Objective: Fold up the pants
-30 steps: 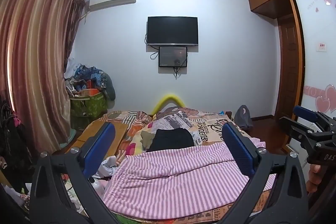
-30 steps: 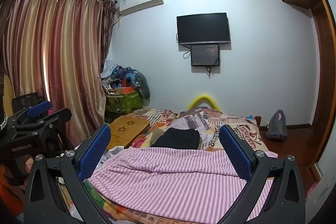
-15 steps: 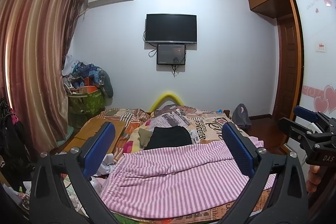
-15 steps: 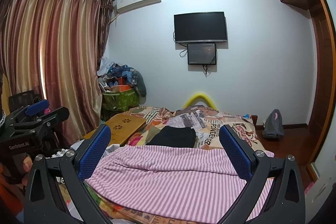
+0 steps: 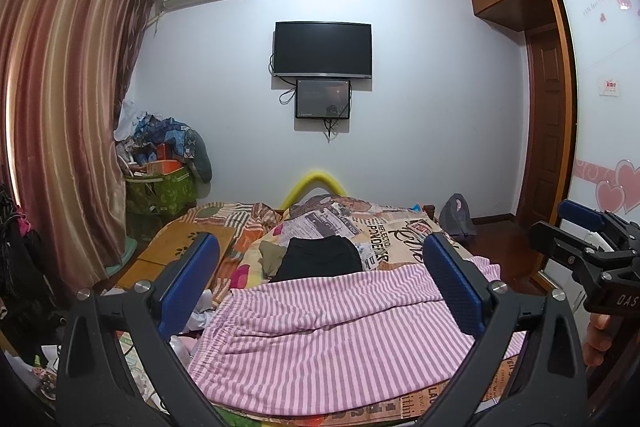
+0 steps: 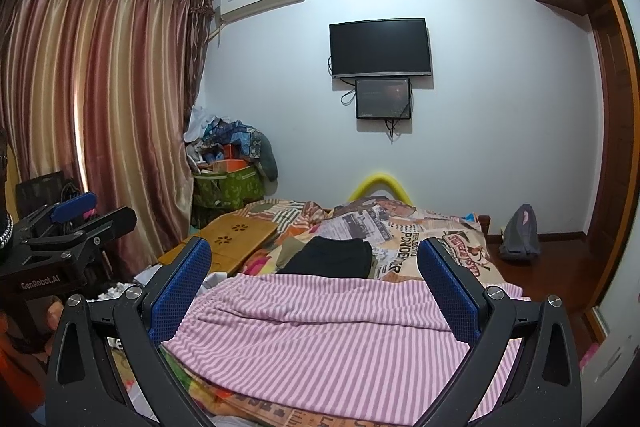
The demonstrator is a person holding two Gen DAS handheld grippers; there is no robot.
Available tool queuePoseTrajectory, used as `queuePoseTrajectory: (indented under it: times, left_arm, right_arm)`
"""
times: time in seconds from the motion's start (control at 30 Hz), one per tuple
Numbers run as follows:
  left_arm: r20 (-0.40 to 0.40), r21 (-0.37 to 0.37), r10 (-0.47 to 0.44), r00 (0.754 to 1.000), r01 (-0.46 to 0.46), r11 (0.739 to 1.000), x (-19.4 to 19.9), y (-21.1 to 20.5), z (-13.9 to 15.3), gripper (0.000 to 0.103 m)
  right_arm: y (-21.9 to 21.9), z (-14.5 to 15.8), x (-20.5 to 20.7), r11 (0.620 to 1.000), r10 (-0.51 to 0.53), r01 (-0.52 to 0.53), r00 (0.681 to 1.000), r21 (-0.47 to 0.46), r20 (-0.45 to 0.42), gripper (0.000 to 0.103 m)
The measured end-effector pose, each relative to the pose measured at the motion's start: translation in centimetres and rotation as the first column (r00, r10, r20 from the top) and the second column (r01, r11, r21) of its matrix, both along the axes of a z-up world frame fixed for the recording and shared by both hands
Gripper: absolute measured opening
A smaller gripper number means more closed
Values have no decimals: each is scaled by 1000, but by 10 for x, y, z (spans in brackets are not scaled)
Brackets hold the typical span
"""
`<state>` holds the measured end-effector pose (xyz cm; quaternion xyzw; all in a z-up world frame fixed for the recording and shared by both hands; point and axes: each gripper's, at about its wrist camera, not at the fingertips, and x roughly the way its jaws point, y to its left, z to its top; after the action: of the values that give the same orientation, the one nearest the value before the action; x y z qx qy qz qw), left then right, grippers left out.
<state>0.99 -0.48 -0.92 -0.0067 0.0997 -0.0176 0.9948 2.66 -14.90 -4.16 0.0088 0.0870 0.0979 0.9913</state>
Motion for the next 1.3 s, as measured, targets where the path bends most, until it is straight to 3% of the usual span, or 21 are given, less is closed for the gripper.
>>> queuePoseTrajectory:
  times: [1.3]
  left_arm:
    - [-24,-11,-10,1000,9,1000,8,6,-7,103]
  right_arm:
    - [5,-4,1,1000,10,-10,1000,-12,5,102]
